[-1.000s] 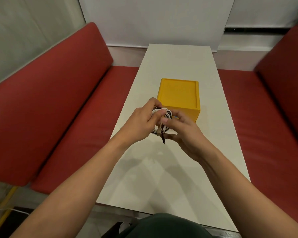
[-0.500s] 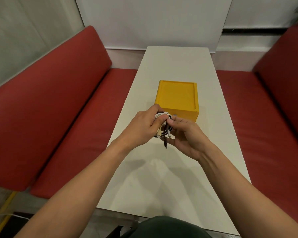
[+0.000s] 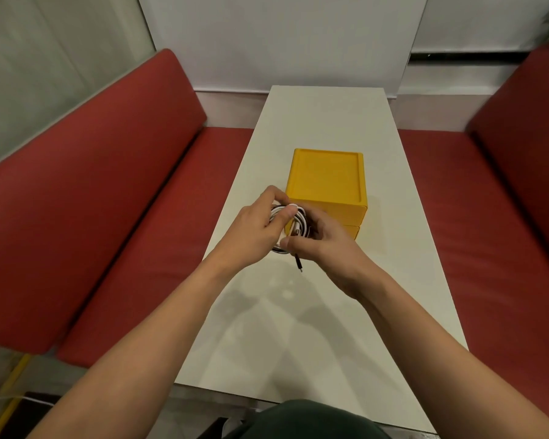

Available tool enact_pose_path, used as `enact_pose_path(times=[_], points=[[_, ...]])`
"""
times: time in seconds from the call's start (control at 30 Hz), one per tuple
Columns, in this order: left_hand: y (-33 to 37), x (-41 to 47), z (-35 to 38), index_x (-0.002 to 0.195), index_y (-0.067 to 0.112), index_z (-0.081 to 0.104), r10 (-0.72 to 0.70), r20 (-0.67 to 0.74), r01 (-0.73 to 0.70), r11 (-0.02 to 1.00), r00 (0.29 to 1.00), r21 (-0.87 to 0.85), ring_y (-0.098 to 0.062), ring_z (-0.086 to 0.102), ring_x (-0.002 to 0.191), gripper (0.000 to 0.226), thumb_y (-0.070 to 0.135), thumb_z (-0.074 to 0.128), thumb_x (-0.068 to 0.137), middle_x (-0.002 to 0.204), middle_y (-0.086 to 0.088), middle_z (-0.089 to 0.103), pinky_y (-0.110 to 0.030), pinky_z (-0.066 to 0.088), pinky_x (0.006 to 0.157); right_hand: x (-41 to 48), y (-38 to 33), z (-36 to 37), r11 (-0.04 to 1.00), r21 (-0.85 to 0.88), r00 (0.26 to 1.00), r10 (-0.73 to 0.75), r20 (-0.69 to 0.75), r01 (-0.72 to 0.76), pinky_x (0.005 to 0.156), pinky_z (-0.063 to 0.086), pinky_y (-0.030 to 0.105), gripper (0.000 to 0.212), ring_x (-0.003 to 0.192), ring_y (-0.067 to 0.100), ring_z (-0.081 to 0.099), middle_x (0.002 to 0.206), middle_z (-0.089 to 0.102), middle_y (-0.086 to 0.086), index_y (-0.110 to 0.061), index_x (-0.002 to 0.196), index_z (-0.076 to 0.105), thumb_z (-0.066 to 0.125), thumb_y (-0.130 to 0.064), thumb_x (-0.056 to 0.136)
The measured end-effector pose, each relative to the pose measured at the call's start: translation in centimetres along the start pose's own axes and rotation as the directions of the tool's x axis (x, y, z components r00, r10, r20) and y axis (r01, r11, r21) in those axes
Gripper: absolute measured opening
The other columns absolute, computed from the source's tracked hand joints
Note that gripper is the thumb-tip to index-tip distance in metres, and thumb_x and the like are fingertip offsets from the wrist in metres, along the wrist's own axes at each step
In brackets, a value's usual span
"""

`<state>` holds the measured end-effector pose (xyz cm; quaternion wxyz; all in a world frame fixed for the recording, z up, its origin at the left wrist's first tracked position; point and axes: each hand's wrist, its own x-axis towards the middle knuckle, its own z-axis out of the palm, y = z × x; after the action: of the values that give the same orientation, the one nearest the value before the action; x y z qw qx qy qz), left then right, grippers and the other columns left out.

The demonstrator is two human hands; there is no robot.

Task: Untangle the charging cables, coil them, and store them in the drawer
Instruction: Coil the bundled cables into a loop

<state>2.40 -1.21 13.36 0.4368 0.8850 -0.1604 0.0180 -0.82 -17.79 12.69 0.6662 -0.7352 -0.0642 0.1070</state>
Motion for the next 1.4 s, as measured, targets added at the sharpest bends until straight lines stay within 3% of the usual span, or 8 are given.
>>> enact_pose_path(times=[0.17,0.4,0.5,0.57,0.73,1.03,1.27,1.4], points=[[0.3,-0.7,-0.2,0.117,0.024,0.066,0.087,-0.032,-0.088,0.995,0.996,-0.038,0.0,0.06,0.069,0.018,0.025,0.051,0.108,0.085,0.008,0.069,-0.014,0.043,0.061,-0.9,-0.6,0.3,0.983,-0.177,0.996,-0.062,-0.059,0.051,0.086,0.049,0.012,0.053,0.105,-0.009,0.062,0.108,0.068,-0.027,-0.041,0.131,0.059,0.081,-0.026,0.085],[0.2,-0.8,0.2,0.112,0.021,0.067,0.072,-0.066,-0.073,0.997,0.995,-0.007,-0.005,0.065,0.074,0.018,0.027,0.051,0.108,0.089,0.006,0.072,-0.019,0.047,0.063,-0.6,-1.0,0.7,0.979,0.178,0.994,0.092,0.061,-0.101,0.1,0.052,0.048,0.029,0.101,0.025,0.073,0.105,0.073,0.008,-0.012,0.114,0.063,0.066,-0.015,0.085],[0.6,-1.0,0.0,0.112,0.021,0.066,0.054,-0.032,-0.056,0.997,0.998,-0.048,-0.004,0.06,0.061,0.018,0.027,0.05,0.109,0.073,0.019,0.067,-0.019,0.047,0.058,-0.4,-1.3,0.9,0.866,0.461,0.981,0.169,0.097,-0.195,0.096,0.052,0.048,0.006,0.089,0.027,0.069,0.082,0.06,0.01,-0.011,0.088,0.063,0.061,-0.015,0.093],[0.4,-1.0,-0.4,0.112,0.023,0.066,0.036,-0.02,-0.037,0.998,0.999,-0.048,-0.005,0.049,0.055,0.019,0.029,0.049,0.109,0.065,0.024,0.06,-0.022,0.039,0.055,-0.2,-1.3,1.2,0.836,0.512,0.98,0.18,0.087,-0.199,0.094,0.053,0.048,0.02,0.08,0.024,0.062,0.073,0.052,0.004,-0.015,0.081,0.068,0.063,-0.021,0.1],[0.1,-1.0,-1.1,0.114,0.026,0.066,-0.03,0.036,0.035,0.99,0.999,-0.133,0.003,0.055,0.069,0.018,0.03,0.049,0.108,0.073,0.031,0.061,-0.021,0.041,0.064,-0.1,-1.2,1.3,0.909,0.371,0.982,0.172,0.083,-0.19,0.099,0.055,0.047,0.023,0.076,0.014,0.06,0.075,0.055,-0.002,-0.007,0.122,0.065,0.056,-0.019,0.106],[0.3,-1.2,-0.8,0.119,0.03,0.065,-0.075,0.128,0.105,0.963,0.989,-0.249,-0.009,0.055,0.064,0.019,0.037,0.052,0.107,0.065,0.009,0.056,-0.033,0.042,0.06,-0.6,-0.6,1.2,0.896,0.417,0.988,0.147,0.041,-0.151,0.093,0.06,0.053,0.023,0.068,0.013,0.051,0.07,0.047,-0.002,-0.014,0.116,0.068,0.046,-0.018,0.11],[0.4,-1.3,-0.4,0.091,0.024,0.061,-0.049,-0.083,0.057,0.993,0.995,0.099,-0.011,0.061,0.059,0.041,0.063,0.053,0.098,0.067,0.001,0.067,-0.029,0.044,0.054,-0.2,-0.4,0.8,0.954,0.292,0.996,0.088,-0.035,-0.074,0.078,0.063,0.038,0.03,0.064,0.009,0.047,0.07,0.045,-0.002,-0.014,0.132,0.064,0.042,-0.02,0.112],[0.8,-1.4,-0.3,0.077,0.01,0.059,-0.121,-0.042,0.127,0.969,0.992,0.21,-0.017,0.054,0.059,0.064,0.068,0.045,0.098,0.063,-0.004,0.058,-0.036,0.039,0.056,-0.3,0.1,0.8,0.978,0.202,0.996,0.065,-0.066,-0.051,0.076,0.061,0.035,0.029,0.066,0.01,0.046,0.074,0.043,-0.001,-0.016,0.129,0.064,0.041,-0.021,0.112]])
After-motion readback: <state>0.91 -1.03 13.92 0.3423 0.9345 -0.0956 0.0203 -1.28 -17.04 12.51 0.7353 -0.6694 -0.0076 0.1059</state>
